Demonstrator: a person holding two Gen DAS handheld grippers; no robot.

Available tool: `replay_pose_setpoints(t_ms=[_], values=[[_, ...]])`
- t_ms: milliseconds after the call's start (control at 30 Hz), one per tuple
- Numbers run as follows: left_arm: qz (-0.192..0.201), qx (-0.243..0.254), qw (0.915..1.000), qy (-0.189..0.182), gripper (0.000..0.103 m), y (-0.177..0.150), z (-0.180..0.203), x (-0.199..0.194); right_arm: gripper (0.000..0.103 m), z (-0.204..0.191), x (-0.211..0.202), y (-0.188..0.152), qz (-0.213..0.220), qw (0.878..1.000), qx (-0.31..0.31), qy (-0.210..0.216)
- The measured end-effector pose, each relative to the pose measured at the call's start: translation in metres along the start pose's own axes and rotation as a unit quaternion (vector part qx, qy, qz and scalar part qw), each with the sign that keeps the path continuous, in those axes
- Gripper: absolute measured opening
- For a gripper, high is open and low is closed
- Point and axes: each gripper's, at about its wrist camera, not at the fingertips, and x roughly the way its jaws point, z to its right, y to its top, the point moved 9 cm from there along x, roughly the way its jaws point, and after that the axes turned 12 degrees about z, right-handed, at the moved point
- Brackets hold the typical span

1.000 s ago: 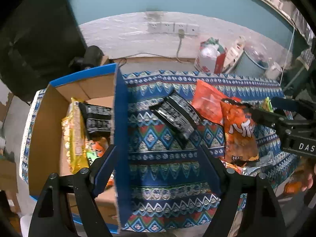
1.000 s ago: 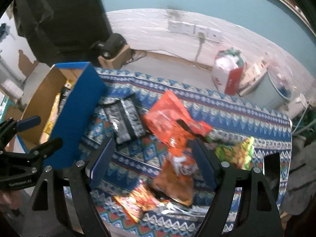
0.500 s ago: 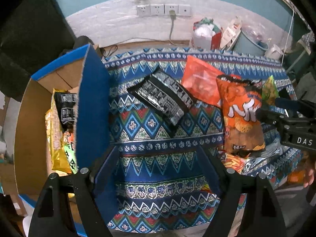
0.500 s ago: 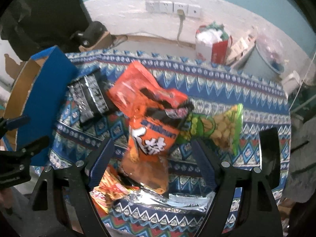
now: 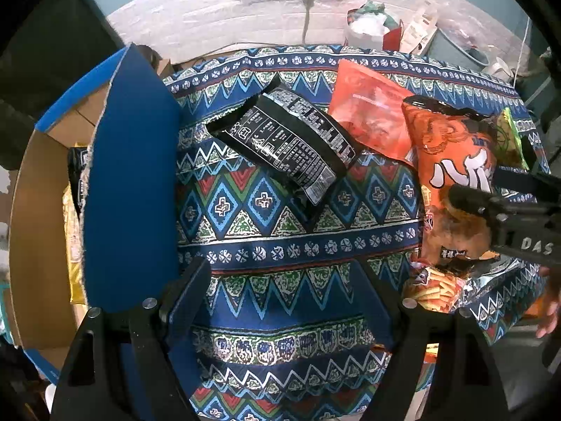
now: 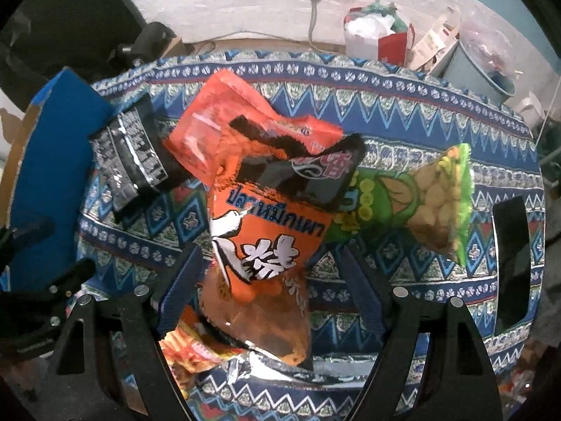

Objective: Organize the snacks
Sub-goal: 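Grasp the black snack bag with left tool while right tool grasps orange Thai-text chip bag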

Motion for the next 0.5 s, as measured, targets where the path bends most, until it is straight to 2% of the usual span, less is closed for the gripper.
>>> replay_pose_setpoints(t_ms=[300, 367, 400, 500], values=[[-0.003, -0.013, 0.9999, 0.001, 0.082, 0.007, -0.004, 0.009, 0.080, 0.002, 0.026, -0.005, -0.009, 1.000, 0.002, 0.003], [-0.001, -0.019, 0.9998, 0.000, 0.082, 0.011, -0.006, 0.011, 0.068, -0.001, 0.027, -0.005, -0.008, 1.000, -0.005, 0.013], [0.000, -0.022, 0.9998, -0.001, 0.082, 0.013, -0.006, 0.013, 0.056, -0.005, 0.026, -0.005, -0.008, 1.000, -0.011, 0.021], [-0.001, -0.037, 0.9993, -0.004, 0.082, 0.020, -0.008, 0.017, 0.049, -0.008, 0.020, -0.003, 0.001, 0.999, -0.040, 0.018]])
